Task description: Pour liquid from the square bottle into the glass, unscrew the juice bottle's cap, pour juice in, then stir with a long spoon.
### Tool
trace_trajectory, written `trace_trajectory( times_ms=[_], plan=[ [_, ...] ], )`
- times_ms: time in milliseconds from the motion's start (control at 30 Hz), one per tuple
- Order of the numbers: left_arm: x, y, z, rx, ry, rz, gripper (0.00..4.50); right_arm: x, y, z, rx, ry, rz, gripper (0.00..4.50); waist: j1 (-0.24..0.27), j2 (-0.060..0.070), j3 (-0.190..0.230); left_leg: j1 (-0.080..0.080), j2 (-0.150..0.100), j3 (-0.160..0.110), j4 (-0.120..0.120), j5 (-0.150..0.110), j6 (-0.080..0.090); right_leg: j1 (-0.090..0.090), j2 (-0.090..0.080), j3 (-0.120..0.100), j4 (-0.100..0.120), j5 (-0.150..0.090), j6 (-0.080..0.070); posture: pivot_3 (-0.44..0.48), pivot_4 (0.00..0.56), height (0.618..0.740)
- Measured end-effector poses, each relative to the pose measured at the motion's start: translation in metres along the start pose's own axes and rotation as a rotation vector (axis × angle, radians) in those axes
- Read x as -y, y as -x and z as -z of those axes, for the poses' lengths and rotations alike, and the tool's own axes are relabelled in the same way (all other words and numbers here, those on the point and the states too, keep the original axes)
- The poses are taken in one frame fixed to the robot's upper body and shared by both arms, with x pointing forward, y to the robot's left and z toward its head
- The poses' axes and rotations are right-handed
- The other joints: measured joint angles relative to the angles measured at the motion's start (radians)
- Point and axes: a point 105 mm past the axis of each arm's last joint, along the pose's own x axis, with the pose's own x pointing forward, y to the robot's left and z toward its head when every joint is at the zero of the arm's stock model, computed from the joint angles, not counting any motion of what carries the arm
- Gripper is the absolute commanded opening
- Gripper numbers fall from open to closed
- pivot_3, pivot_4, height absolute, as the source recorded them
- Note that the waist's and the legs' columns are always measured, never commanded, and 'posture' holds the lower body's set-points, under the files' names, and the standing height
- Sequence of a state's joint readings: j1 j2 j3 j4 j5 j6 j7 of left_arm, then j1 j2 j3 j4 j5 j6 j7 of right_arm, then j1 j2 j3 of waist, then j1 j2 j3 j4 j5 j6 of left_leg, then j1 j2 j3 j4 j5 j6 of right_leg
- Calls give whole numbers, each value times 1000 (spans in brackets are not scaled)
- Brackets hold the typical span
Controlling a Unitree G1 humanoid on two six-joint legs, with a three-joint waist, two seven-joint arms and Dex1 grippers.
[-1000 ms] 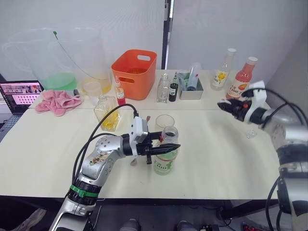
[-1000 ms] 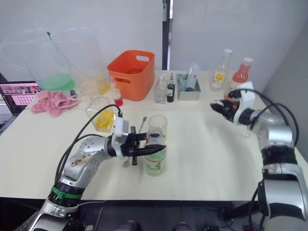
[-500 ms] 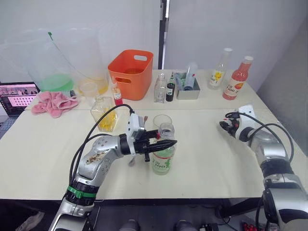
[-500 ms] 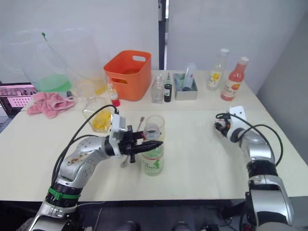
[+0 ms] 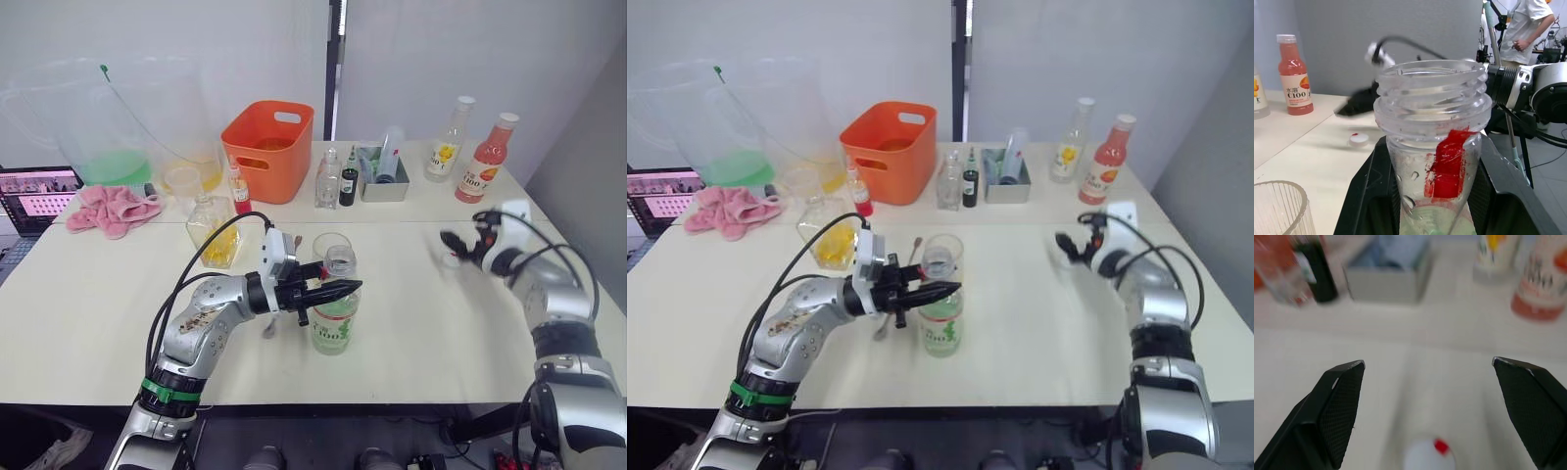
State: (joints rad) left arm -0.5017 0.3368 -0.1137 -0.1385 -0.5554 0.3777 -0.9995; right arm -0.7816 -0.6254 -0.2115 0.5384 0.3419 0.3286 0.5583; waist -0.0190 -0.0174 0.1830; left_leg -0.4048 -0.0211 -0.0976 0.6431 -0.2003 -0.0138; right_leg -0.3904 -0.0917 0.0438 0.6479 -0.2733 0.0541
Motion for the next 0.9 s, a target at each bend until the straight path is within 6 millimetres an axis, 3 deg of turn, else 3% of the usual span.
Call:
trace_trajectory(
  times_ms=[100,200,300,400,600,700,900],
  plan=[
    [2,3,-5,-22,33,15,1200,-17,11,-31,33,71,-147,4479,2,0,0,-1,0,-1,0,0,1,-1,0,-1,0,0,0,0,150,740],
    [4,5,-24,-8,29,19,1200,-41,26,-45,3,124,-313,4479,2,0,0,-3,0,-1,0,-1,1,-2,0,-1,0,0,0,0,150,740],
    [8,12,-48,0,-11,9,1200,-78,47,-64,-1,162,-539,4479,-4,1,1,-2,1,-1,0,-1,1,-2,0,0,0,0,0,0,150,740],
    [9,24,-59,-7,-8,-17,1200,-97,66,-77,-13,236,-663,4479,-5,1,1,-2,1,-1,0,-1,1,-2,1,-1,0,0,0,0,150,740],
    [-10,69,-67,-129,-52,-225,1200,-124,92,-79,-67,263,-872,4479,-7,1,2,-1,1,-1,0,-1,1,-2,1,-1,0,0,0,0,150,740],
    [-16,82,-74,-131,-85,-323,1200,-129,101,-65,-119,249,-914,4479,3,-1,3,-2,1,0,0,-1,1,-1,0,-1,-1,0,0,0,150,740],
    [-30,98,-53,-271,-144,-447,1200,-134,108,-37,-176,192,-893,4479,9,-2,4,-2,1,0,0,0,1,-2,0,-1,-1,0,0,0,150,740]
  ],
)
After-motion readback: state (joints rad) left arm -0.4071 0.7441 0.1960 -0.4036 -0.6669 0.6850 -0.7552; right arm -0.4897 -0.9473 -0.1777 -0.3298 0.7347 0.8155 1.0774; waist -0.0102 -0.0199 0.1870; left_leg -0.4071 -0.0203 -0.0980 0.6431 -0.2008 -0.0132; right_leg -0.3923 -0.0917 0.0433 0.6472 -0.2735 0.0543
